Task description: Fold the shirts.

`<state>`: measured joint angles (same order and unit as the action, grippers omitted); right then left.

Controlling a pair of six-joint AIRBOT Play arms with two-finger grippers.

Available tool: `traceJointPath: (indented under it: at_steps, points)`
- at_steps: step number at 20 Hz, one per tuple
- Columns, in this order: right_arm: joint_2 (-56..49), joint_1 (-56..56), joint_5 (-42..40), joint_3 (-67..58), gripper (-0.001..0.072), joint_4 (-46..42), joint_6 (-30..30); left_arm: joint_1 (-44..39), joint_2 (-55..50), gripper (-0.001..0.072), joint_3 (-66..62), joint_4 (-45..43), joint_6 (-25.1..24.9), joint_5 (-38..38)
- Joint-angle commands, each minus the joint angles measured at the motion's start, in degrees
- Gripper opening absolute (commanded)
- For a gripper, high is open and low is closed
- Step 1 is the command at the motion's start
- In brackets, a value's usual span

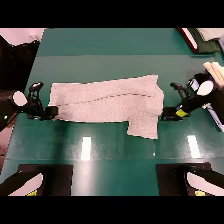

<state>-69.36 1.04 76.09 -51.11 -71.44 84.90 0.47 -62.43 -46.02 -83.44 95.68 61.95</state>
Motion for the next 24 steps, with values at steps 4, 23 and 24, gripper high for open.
traceJointPath:
  at_steps: [4, 23, 24]
  points:
    - [0.37, 4.92, -10.23, 4.74, 0.0352, 1.44, 0.11, 0.04, 0.07, 0.0025, -0.26, 0.13, -0.76, 0.68]
    - [7.89, 3.89, -7.76, 4.48, 0.0014, -2.01, 0.76, -0.13, 4.96, 0.0024, -0.28, 1.29, -3.32, 5.18]
    - [10.95, 2.67, -4.07, 4.20, 0.0015, -2.16, 0.76, -0.13, 7.58, 0.0024, -0.28, 1.38, -3.85, 6.54]
